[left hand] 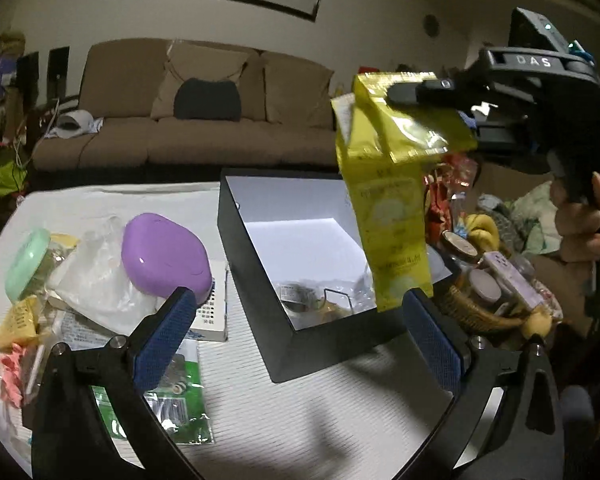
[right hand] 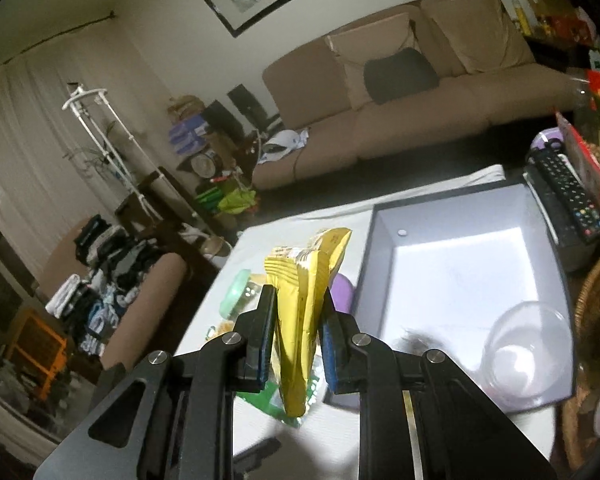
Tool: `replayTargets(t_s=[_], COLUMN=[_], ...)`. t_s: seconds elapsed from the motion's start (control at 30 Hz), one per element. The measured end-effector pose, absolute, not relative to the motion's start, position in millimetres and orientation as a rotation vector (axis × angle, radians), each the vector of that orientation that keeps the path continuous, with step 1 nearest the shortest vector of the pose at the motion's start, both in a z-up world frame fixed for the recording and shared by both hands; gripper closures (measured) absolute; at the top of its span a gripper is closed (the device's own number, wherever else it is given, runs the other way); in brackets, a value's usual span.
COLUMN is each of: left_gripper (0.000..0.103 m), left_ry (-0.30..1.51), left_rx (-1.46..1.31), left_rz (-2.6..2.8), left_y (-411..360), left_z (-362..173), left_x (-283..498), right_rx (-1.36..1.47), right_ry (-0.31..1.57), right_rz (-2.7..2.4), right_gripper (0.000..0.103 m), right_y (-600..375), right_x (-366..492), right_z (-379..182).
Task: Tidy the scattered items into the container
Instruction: 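Lift and carry the yellow sachet over the black box with the right gripper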
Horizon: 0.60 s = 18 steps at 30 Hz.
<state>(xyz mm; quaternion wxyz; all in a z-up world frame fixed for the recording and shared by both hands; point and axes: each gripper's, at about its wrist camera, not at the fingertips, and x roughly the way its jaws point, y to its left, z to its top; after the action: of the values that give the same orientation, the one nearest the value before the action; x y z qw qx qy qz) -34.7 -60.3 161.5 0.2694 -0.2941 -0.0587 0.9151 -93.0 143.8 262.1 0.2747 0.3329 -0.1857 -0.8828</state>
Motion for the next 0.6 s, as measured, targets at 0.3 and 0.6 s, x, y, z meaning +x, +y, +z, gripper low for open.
replayTargets(t_s=[0.3,0.6], left_gripper=[0.0,0.0], left_ry=[-0.229,-0.209], left_rx=[-0.835,-0.875], left_rz=[2.483,2.476], left_y=[-74.1,-71.0], left_z=[153.0,145.8], left_x=[-42.0,-46.4], right_rx=[0.91,1.309], right_ry=[-0.535,-0.63], right_rz=[-2.383,-2.343], right_gripper=[0.083,0.082], right_y=[133.9,139.4], right_x=[-129.5,-171.4], right_z=[246.3,125.6])
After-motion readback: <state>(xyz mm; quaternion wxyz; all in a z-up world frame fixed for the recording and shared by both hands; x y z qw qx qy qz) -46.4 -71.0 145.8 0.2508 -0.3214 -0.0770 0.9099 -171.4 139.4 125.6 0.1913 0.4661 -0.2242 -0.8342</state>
